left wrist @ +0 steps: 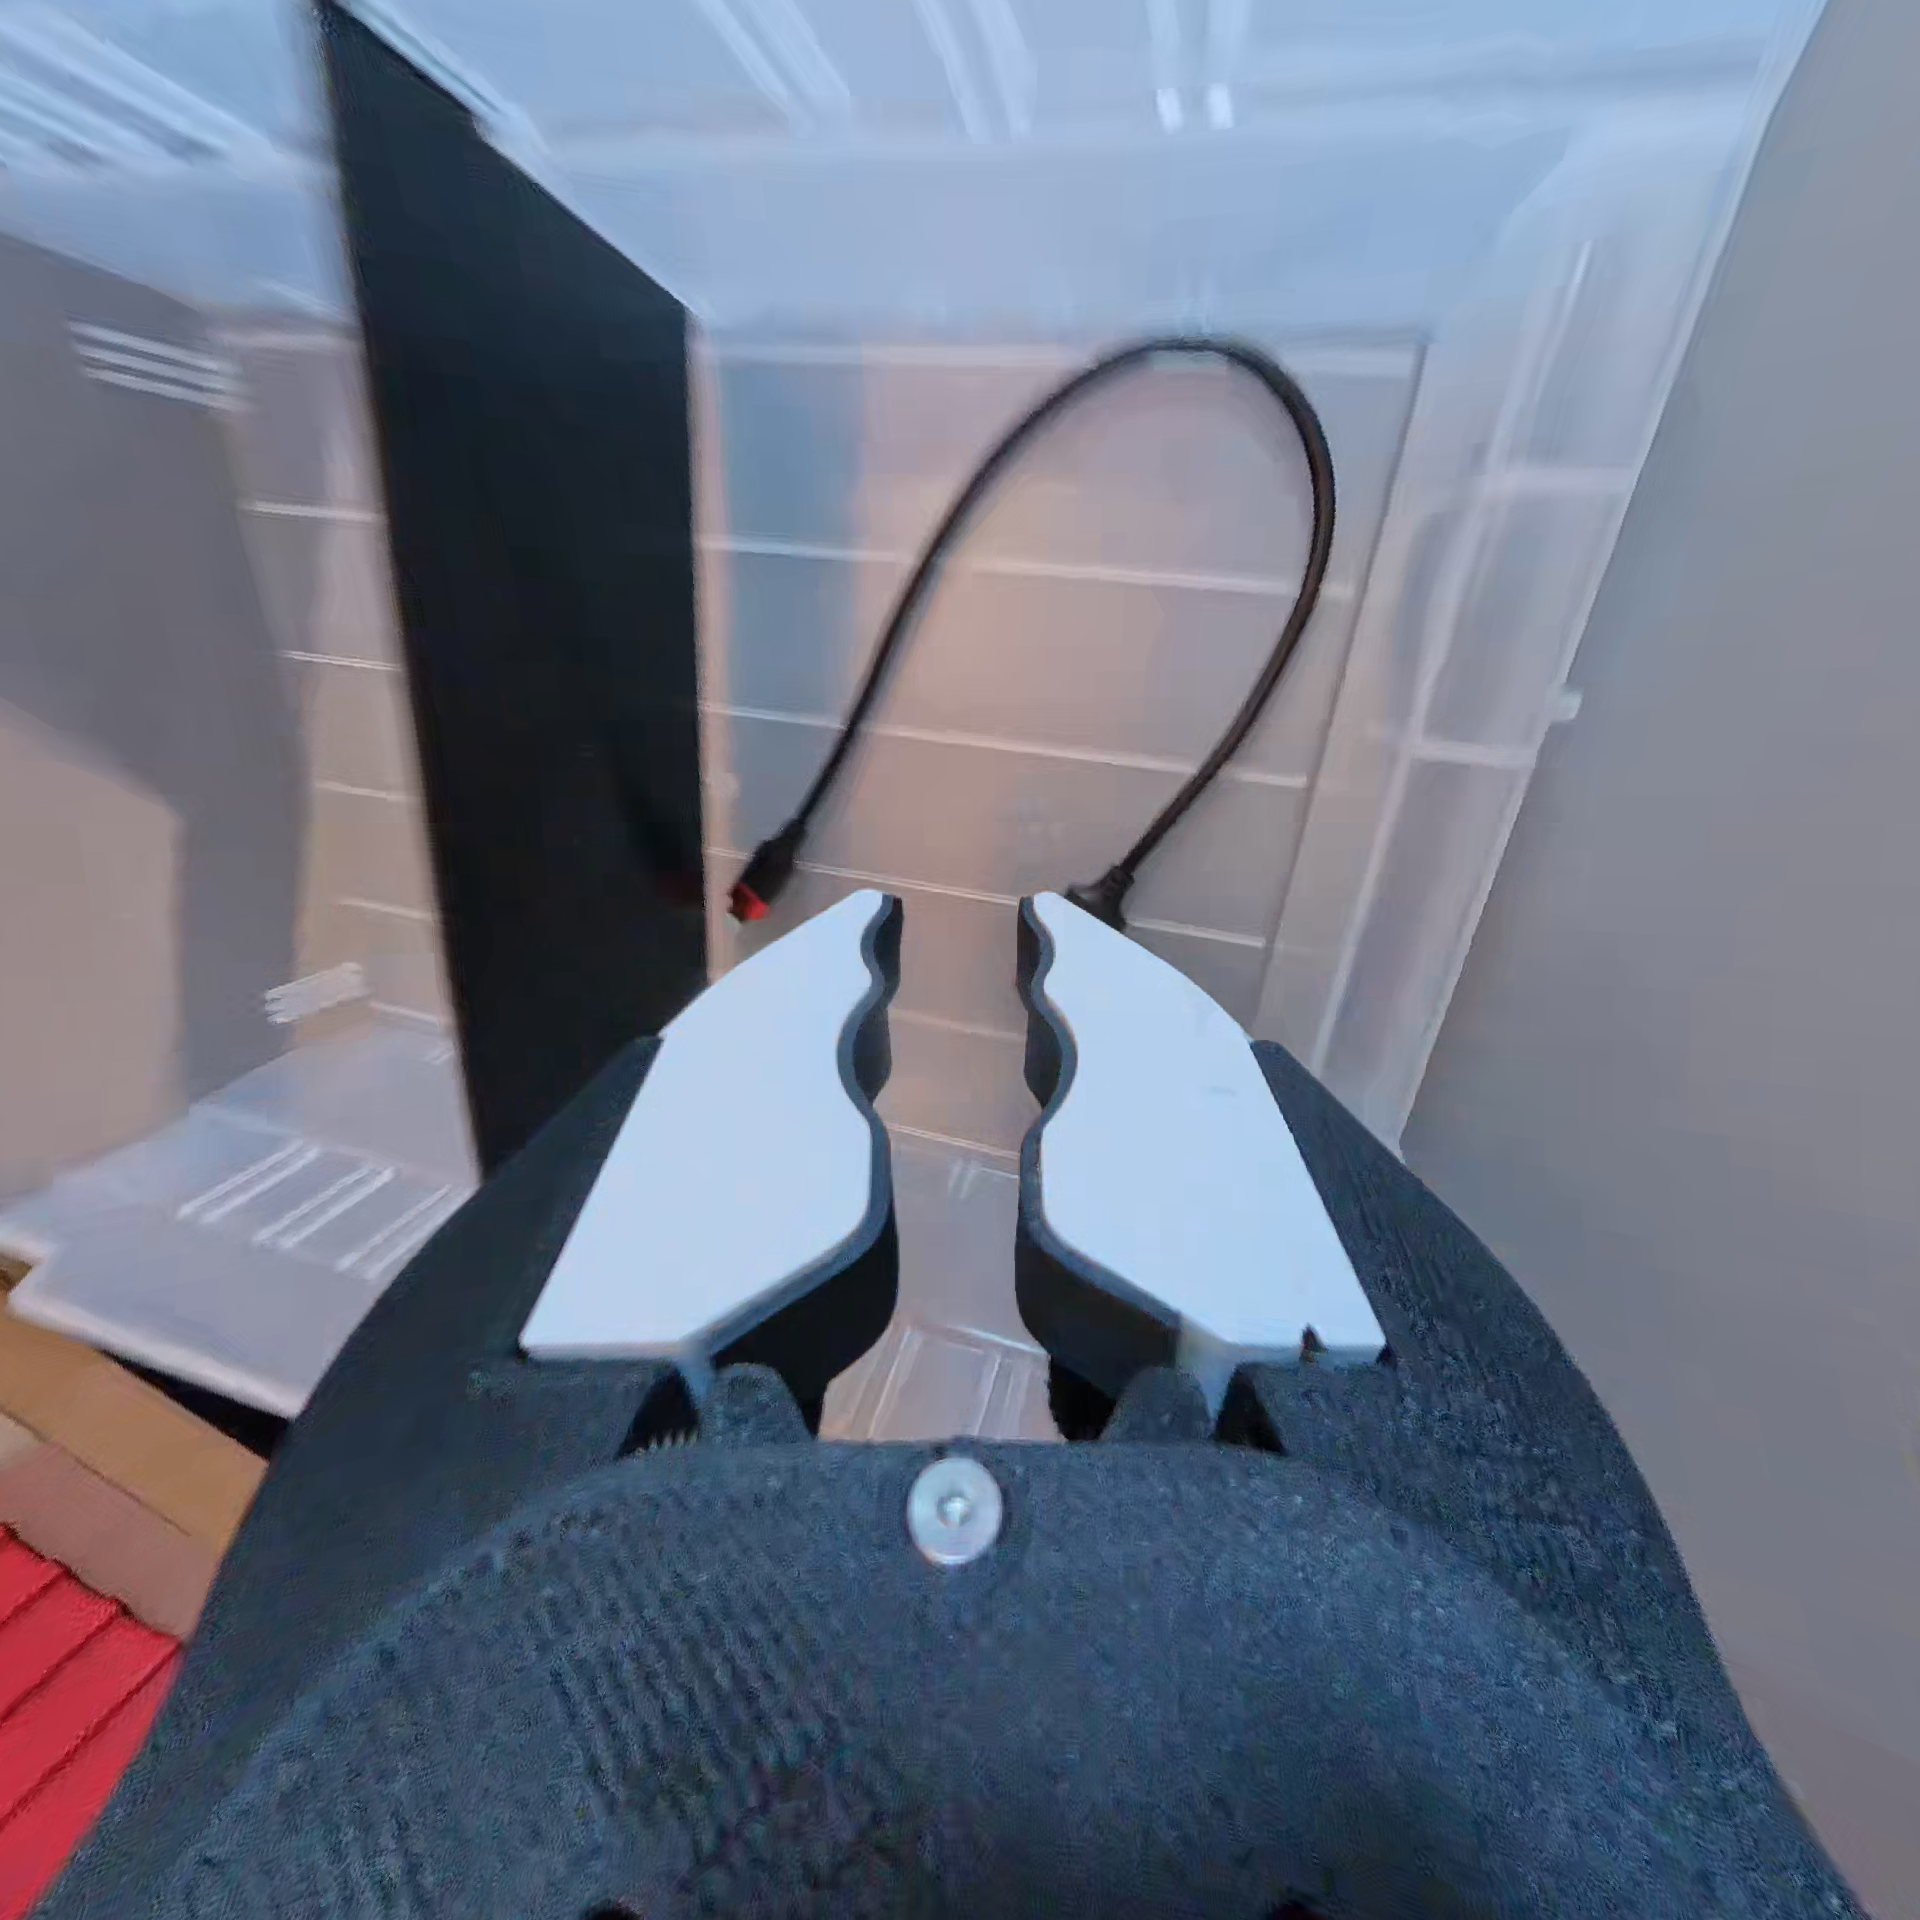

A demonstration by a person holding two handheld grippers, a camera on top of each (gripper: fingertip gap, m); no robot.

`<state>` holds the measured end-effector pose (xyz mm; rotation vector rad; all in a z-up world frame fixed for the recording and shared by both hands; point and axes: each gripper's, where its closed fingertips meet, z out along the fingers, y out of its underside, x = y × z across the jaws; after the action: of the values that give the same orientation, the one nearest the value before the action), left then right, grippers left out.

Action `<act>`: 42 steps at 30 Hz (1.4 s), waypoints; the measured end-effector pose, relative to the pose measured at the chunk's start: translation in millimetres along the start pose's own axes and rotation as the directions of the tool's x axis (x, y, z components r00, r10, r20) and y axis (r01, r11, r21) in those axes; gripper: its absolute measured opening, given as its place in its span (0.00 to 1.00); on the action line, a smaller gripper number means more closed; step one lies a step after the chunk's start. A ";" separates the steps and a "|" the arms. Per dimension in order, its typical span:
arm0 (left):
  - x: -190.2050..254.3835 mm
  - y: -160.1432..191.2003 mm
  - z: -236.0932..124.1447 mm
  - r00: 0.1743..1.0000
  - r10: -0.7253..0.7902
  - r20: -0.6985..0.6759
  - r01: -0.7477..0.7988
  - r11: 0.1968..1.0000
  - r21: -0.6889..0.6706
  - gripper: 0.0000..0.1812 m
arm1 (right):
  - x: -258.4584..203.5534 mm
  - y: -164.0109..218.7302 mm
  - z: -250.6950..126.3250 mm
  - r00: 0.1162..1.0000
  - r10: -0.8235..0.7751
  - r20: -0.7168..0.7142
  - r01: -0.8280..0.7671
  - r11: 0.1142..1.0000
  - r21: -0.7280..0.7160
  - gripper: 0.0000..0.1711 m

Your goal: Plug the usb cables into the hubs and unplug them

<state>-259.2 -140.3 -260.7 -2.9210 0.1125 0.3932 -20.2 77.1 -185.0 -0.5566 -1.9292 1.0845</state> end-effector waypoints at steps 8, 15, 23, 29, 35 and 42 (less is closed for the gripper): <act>20.5 24.3 17.9 0.964 0.068 -0.255 -0.133 0.960 -0.248 0.18 | -3.3 14.0 5.4 1.000 0.006 0.027 -0.005 0.999 -0.045 0.11; 24.3 11.7 30.1 0.951 0.121 -0.286 -0.183 0.962 -0.202 0.10 | -1.4 24.0 8.0 1.000 0.013 0.019 -0.011 0.997 -0.083 0.11; 4.0 -19.1 -39.2 0.964 -0.121 -0.236 0.125 0.992 0.006 0.09 | 4.1 21.9 4.3 1.000 0.016 -0.001 -0.016 0.997 -0.078 0.11; 36.2 -70.8 -138.7 0.902 -0.247 -0.353 0.366 0.871 0.328 0.07 | 5.6 10.9 -0.8 1.000 -0.004 -0.017 0.003 0.999 -0.053 0.11; 101.6 -94.1 -182.8 0.909 -0.169 -0.380 0.354 0.796 0.491 0.05 | 7.0 0.3 -5.5 1.000 -0.004 -0.031 0.003 1.000 -0.024 0.11; 191.6 -127.5 -121.2 0.816 -0.141 -0.561 0.459 0.749 0.478 0.05 | 13.2 0.6 -8.1 0.998 0.022 -0.051 -0.023 1.000 -0.015 0.11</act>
<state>-31.3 -49.2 -174.8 -2.2625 -0.1619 -0.4000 -20.8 90.6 -177.4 -0.6099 -1.8933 1.0602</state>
